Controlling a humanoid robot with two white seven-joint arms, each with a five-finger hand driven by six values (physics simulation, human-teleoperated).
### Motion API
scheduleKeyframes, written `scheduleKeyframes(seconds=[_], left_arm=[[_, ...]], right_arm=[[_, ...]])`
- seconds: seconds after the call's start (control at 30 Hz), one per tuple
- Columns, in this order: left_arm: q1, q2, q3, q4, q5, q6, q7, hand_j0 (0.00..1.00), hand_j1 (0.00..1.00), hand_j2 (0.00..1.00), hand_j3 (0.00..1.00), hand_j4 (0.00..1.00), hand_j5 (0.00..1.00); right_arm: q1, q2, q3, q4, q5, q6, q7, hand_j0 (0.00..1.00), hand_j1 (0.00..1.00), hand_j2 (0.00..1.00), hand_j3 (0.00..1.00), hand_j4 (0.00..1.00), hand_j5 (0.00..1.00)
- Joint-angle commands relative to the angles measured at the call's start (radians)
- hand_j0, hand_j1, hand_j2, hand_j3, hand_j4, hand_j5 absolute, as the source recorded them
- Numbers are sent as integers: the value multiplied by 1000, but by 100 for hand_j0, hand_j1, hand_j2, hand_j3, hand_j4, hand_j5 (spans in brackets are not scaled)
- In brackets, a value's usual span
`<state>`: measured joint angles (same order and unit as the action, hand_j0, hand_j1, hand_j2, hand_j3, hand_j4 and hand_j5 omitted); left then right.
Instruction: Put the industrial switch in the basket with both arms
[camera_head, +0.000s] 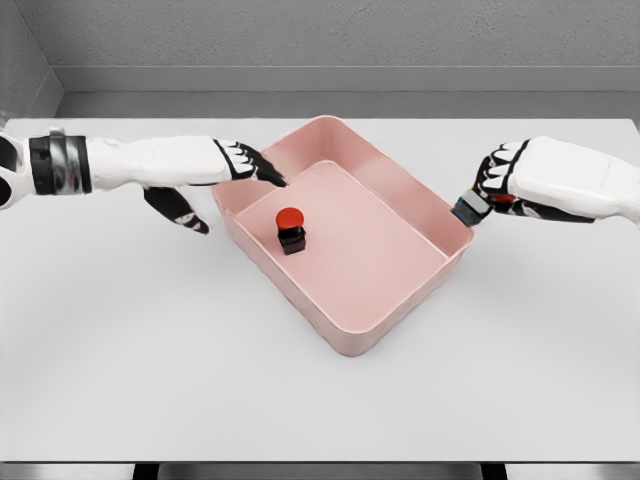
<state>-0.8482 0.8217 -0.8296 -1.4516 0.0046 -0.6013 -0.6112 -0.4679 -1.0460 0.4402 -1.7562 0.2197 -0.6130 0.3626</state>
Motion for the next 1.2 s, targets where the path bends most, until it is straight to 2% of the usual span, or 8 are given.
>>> scheduleKeyframes(seconds=[0.0, 0.1, 0.3, 0.57, 0.8, 0.93, 1.07, 1.17], left_arm=[[21, 148, 18, 36, 152, -10, 1, 100, 100, 100, 100, 100, 100], [87, 174, 17, 115, 195, -10, 1, 100, 100, 100, 100, 100, 100], [156, 168, 15, 154, 195, -10, 1, 100, 100, 100, 100, 100, 100], [173, 159, 13, 172, 193, -10, 1, 100, 100, 100, 100, 100, 100], [186, 137, 9, 192, 181, -10, 0, 100, 100, 100, 100, 100, 100], [196, 137, 9, 201, 179, -10, 0, 100, 100, 100, 100, 100, 100], [202, 105, 6, 247, 179, -10, 0, 100, 100, 100, 100, 100, 100], [204, 94, 3, 243, 178, -10, 0, 100, 100, 100, 100, 100, 100]], right_arm=[[-3, 14, 12, 0, -6, 2, -1, 40, 40, 40, 40, 40, 40], [-29, 21, 34, 0, -6, 2, -1, 40, 40, 40, 40, 40, 40], [-87, 60, 91, 0, -6, 2, -1, 40, 40, 40, 40, 40, 40], [-114, 100, 106, 0, -6, 2, -1, 40, 40, 40, 40, 40, 40], [-173, 139, 181, 0, -6, 2, -1, 40, 40, 40, 40, 40, 40], [-182, 162, 190, 0, -6, 2, 1, 40, 40, 40, 40, 40, 40], [-192, 181, 212, 0, -3, 2, 1, 40, 40, 40, 40, 40, 40], [-204, 205, 239, 0, 0, 2, 7, 41, 41, 41, 41, 41, 41]])
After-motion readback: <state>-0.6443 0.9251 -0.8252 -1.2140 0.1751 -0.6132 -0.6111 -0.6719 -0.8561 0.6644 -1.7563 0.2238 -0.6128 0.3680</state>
